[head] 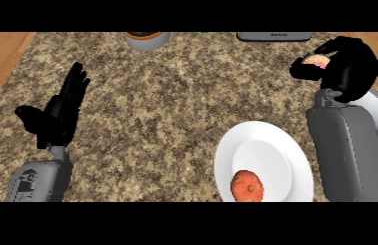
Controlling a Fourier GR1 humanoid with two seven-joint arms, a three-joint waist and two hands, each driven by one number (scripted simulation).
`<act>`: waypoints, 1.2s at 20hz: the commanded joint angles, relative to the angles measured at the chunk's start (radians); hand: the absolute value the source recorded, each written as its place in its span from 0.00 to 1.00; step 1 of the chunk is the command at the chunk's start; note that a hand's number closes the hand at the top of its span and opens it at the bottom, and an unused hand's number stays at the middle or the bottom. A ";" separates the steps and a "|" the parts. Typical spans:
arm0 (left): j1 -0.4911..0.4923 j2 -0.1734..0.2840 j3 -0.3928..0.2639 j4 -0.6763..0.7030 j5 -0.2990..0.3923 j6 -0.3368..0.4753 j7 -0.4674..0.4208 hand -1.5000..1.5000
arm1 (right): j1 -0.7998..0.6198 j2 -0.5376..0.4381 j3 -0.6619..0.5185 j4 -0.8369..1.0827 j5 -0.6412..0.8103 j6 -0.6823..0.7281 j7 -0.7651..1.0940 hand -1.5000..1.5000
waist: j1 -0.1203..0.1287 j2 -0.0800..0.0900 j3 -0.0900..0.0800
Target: Pick the cupcake from the plate and place it in the pan
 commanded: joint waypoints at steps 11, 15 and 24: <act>-0.086 0.029 0.032 0.069 0.016 -0.022 0.014 0.50 | 0.127 -0.337 -0.269 0.461 -0.150 -0.224 -0.407 1.00 | 0.007 0.008 0.001; -0.051 0.051 0.042 0.033 0.050 -0.073 -0.003 0.50 | 0.048 -0.409 -0.343 0.723 -0.213 -0.325 -0.545 1.00 | 0.023 0.010 0.002; -0.061 0.010 0.009 0.047 0.017 -0.038 0.000 0.50 | 0.013 -0.452 -0.512 0.998 -0.444 -0.312 -0.838 0.00 | 0.032 0.019 0.006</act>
